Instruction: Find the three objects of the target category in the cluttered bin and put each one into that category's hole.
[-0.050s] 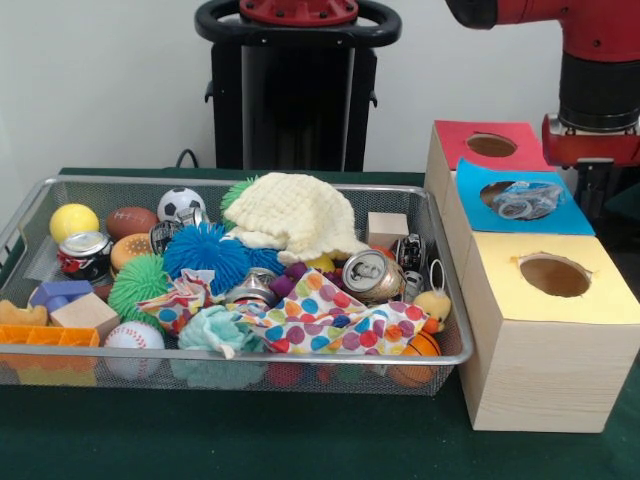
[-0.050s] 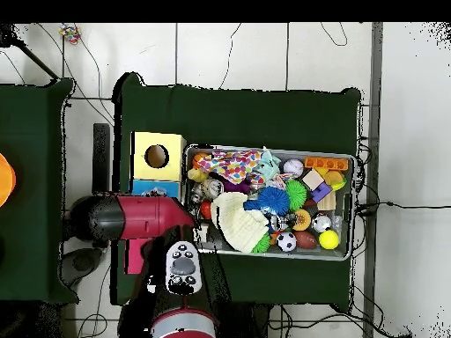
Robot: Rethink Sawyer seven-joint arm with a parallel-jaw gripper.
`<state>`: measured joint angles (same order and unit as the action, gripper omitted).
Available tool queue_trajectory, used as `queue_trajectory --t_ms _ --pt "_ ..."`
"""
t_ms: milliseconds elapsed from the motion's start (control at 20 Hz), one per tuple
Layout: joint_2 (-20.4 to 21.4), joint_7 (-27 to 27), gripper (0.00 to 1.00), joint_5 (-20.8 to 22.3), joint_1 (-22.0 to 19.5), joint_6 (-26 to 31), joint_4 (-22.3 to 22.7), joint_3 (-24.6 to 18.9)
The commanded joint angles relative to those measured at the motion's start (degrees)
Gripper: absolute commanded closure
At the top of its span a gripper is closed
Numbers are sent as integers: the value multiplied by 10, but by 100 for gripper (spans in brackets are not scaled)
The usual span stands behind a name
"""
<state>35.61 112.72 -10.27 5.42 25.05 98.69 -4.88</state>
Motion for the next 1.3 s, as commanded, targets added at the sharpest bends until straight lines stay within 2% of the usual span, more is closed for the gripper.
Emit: queue_trajectory --t_ms 50,300,800,1300 --pt "0 44 100 15 -51 -31 42 -26" --pt "42 56 100 3 -44 25 45 -23" --pt "59 70 100 -3 -31 58 32 -16" --pt "35 62 100 9 -39 12 35 -18"
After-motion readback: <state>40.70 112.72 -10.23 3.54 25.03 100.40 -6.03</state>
